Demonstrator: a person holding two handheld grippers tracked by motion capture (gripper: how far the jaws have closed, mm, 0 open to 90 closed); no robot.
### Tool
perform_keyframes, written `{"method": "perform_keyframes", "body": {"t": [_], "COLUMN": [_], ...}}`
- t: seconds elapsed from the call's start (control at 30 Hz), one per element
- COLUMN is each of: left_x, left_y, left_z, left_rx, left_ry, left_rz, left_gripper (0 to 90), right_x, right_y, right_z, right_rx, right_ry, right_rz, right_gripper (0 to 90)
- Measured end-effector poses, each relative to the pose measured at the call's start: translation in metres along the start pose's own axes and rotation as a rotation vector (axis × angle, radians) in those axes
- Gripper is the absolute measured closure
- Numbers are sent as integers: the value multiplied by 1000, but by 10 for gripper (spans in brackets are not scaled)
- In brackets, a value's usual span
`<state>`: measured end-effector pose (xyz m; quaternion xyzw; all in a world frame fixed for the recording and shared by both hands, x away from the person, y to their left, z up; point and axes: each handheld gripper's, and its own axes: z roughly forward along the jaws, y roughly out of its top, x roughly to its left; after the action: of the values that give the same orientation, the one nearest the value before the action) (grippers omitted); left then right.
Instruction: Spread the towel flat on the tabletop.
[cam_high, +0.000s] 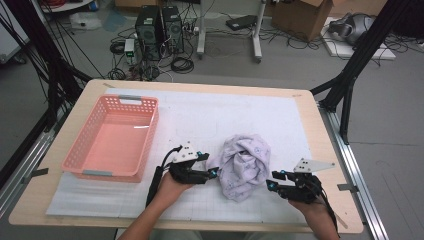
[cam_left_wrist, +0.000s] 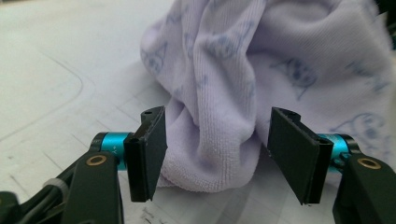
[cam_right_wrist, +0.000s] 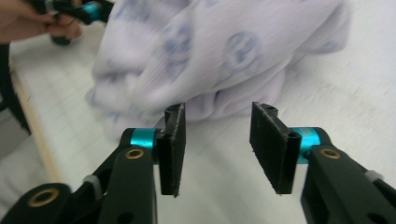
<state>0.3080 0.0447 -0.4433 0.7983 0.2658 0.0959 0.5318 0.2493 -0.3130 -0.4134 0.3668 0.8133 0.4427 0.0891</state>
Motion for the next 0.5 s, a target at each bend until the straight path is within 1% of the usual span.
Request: {"method": "perform_keyframes", "body": {"t": [0.03, 0.07, 0.13, 0.17, 0.2, 0.23, 0.27, 0.3, 0.33, 0.37, 0.4, 0.43, 0.47, 0.5], "left_x": [0, -1, -2, -3, -3, -3, -2, -2, 0, 3, 7, 11, 15, 18], "left_y": [1, 1, 2, 2, 2, 2, 3, 4, 6, 7, 9, 11, 12, 12], "left_z": [3, 6, 11, 14, 16, 17, 16, 14, 10, 5, 0, -5, -10, -15], "left_rx": [28, 58, 113, 137, 149, 147, 136, 117, 91, 70, 50, 32, 19, -1], "left_ry": [3, 16, 22, 32, 39, 45, 54, 59, 73, 82, 90, 101, 111, 121], "left_rz": [4, 11, 35, 44, 42, 44, 44, 41, 33, 23, 9, 2, -5, -16], "left_gripper": [389, 421, 591, 683, 756, 827, 837, 842, 845, 845, 845, 845, 846, 847], "right_x": [3, 5, 8, 10, 12, 14, 16, 17, 17, 17, 17, 19, 19, 19], "right_y": [-1, -2, -3, -2, -2, -1, 0, 0, 1, 1, 0, 0, -1, -1], "right_z": [0, 1, 5, 8, 14, 19, 26, 32, 38, 42, 44, 45, 43, 40], "right_rx": [15, 22, 17, 15, 13, 13, 16, 20, 24, 26, 24, 16, 11, 8], "right_ry": [4, -2, 14, 27, 38, 41, 36, 29, 33, 53, 77, 84, 92, 86], "right_rz": [-7, -17, -15, -5, 0, 0, -2, 3, 14, 13, -5, -28, -31, -37], "right_gripper": [511, 475, 438, 414, 395, 395, 400, 440, 526, 654, 771, 828, 840, 847]}}
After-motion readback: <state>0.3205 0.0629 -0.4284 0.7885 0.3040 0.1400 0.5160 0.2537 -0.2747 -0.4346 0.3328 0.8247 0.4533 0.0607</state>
